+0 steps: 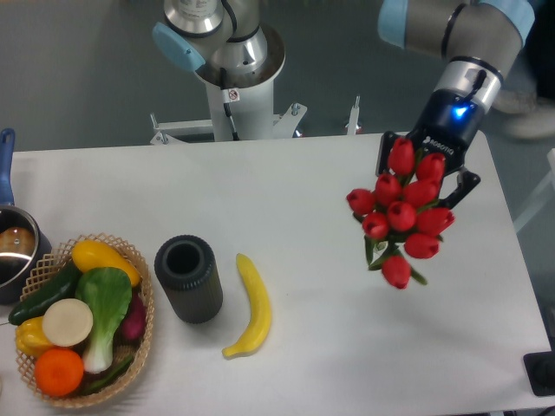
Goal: Place the flowers on the table
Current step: 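Move the held red tulips down toward the table beside the banana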
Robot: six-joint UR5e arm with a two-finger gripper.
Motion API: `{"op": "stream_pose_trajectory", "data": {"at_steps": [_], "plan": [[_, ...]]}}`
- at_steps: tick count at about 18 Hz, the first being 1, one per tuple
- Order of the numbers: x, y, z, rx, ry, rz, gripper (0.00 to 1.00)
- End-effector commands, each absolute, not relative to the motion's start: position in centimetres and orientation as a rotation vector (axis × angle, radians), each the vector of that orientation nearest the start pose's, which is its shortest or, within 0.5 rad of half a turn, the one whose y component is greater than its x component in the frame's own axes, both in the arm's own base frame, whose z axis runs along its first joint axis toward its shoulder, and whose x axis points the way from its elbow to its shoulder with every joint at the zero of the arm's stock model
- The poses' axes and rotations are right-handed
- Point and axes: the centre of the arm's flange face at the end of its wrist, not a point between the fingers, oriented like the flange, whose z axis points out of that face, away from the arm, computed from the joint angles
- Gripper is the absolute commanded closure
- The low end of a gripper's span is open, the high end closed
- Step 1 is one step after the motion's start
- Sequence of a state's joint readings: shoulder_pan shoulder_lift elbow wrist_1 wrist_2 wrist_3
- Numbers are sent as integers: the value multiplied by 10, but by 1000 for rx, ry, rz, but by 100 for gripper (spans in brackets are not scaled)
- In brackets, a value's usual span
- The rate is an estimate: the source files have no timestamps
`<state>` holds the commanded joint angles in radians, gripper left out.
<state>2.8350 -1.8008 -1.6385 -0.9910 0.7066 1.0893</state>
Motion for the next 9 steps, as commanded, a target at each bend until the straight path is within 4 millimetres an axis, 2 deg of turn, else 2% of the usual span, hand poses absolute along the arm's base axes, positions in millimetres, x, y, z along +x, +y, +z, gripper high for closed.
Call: {"op": "stream_pose_trajectory", "data": {"at_steps": [1, 5, 9], "plan": [[-493, 385, 424, -2295, -42, -88, 48], [-474, 420, 392, -2497, 17, -49, 48], [-471, 433, 375, -2591, 42, -25, 48]]}}
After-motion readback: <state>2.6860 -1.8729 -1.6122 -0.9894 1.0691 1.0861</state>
